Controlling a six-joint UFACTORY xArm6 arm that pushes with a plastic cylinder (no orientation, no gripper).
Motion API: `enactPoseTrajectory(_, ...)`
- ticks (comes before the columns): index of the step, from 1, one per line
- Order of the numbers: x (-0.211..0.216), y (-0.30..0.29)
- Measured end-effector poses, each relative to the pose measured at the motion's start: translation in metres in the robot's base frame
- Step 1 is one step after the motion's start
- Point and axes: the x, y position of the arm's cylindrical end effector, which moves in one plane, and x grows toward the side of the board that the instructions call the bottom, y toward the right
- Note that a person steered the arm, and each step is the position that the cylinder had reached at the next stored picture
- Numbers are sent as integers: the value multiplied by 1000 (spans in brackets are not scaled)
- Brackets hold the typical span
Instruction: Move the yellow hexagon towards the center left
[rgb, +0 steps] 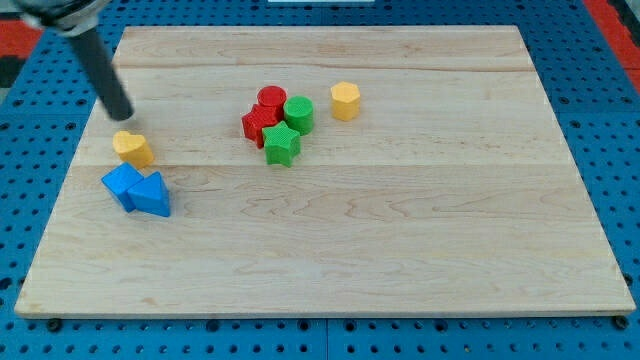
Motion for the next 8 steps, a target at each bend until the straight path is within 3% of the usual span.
enactPoseTrajectory(2, -20, 186)
enactPoseTrajectory(4, -81, 236)
enactPoseTrajectory(5, -31, 301)
enactPoseTrajectory(6, 25, 317)
enactPoseTrajectory(7, 16, 282)
enactPoseTrajectory(8, -24, 276)
